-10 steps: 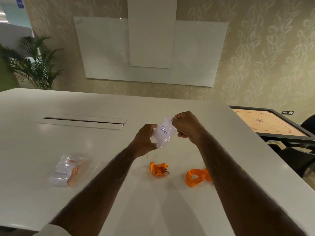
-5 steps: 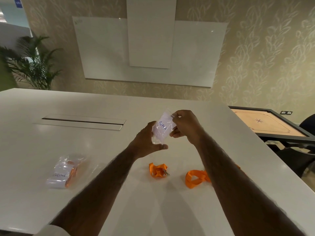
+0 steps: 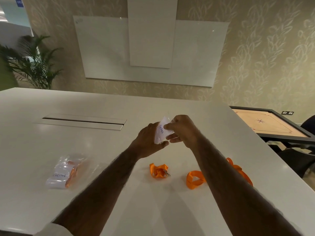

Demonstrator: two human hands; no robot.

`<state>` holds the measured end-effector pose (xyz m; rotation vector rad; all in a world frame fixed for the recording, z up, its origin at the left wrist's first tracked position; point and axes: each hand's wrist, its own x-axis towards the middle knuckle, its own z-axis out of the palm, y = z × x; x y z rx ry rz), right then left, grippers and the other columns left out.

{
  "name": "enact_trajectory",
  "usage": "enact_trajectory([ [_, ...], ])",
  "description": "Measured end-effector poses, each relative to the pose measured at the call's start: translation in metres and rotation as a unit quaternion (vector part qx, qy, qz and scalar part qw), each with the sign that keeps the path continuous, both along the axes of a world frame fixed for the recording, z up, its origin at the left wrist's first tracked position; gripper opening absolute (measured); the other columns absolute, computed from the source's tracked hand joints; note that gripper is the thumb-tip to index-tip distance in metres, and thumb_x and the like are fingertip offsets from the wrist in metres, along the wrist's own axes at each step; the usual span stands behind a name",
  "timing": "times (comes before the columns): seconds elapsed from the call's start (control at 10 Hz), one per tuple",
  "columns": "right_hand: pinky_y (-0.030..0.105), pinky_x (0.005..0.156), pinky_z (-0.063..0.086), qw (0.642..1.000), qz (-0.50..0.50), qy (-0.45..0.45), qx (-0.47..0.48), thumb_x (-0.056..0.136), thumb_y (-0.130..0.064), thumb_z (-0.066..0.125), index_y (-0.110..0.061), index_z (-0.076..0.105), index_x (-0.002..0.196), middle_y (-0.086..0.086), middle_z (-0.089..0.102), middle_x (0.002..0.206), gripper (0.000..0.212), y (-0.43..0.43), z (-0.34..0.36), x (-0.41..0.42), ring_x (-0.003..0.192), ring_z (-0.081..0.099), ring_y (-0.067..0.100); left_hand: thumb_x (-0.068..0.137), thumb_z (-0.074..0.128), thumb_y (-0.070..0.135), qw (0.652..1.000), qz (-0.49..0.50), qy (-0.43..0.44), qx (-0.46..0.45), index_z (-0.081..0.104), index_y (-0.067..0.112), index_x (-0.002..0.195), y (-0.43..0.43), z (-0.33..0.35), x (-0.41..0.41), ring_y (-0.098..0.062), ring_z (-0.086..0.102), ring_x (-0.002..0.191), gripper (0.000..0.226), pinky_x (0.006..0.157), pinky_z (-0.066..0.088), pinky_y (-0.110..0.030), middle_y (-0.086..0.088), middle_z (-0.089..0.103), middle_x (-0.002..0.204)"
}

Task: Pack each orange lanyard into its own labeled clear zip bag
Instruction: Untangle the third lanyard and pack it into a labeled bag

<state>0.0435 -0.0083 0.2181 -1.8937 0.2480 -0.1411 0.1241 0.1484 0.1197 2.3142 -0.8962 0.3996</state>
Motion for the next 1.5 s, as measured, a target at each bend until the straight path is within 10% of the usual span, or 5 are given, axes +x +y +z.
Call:
enact_trajectory([
  [0.2, 0.035, 0.07, 0.057, 0.988, 0.062, 0.111, 0.093, 0.088, -0.015, 0.074, -0.009, 0.065, 0.1, 0.014, 0.068, 0.112, 0.016, -0.008, -0.009, 0.0, 0.09, 0.07, 0.027, 0.075, 0.067, 0.063, 0.998, -0.041, -0.057, -0.002, 0.05, 0.017, 0.122, -0.007, 0.001, 0.001, -0.009, 0.062, 0.092, 0.068, 0.086, 0.055, -0.033, -0.001, 0.065, 0.108],
  [0.3, 0.034, 0.069, 0.057, 0.984, 0.088, 0.132, 0.082, 0.087, -0.026, 0.076, -0.01, 0.069, 0.099, 0.012, 0.071, 0.106, 0.021, -0.01, -0.009, -0.001, 0.088, 0.071, 0.026, 0.066, 0.088, 0.051, 0.893, -0.433, -0.123, 0.006, 0.051, 0.011, 0.111, 0.004, 0.0, -0.012, -0.004, 0.066, 0.079, 0.07, 0.079, 0.059, -0.03, -0.003, 0.071, 0.095],
  [0.4, 0.036, 0.073, 0.057, 0.989, 0.057, 0.116, 0.074, 0.093, -0.032, 0.069, -0.009, 0.065, 0.107, 0.013, 0.07, 0.107, 0.027, -0.008, -0.007, 0.001, 0.087, 0.072, 0.025, 0.062, 0.088, 0.059, 0.976, 0.212, 0.047, 0.018, 0.042, 0.018, 0.125, -0.018, -0.011, 0.004, -0.015, 0.063, 0.105, 0.088, 0.084, 0.048, -0.022, -0.001, 0.063, 0.117],
  [0.7, 0.032, 0.068, 0.054, 0.986, 0.07, 0.152, 0.005, 0.09, -0.018, 0.071, -0.011, 0.067, 0.103, 0.011, 0.067, 0.111, 0.014, -0.003, -0.011, 0.004, 0.091, 0.065, 0.023, 0.073, 0.081, 0.056, 0.997, -0.039, -0.06, -0.008, 0.044, 0.034, 0.085, -0.013, 0.015, -0.011, -0.004, 0.058, 0.066, 0.045, 0.06, 0.04, -0.006, 0.024, 0.045, 0.07],
  [1.5, 0.023, 0.06, 0.059, 0.994, 0.097, 0.042, -0.035, 0.097, -0.009, 0.058, 0.005, 0.069, 0.113, 0.019, 0.071, 0.107, 0.023, 0.002, -0.005, 0.008, 0.084, 0.072, 0.021, 0.06, 0.084, 0.052, 0.989, -0.04, 0.096, -0.102, 0.039, 0.017, 0.131, -0.004, 0.011, -0.012, -0.02, 0.057, 0.118, 0.091, 0.096, 0.053, -0.039, -0.002, 0.054, 0.128],
])
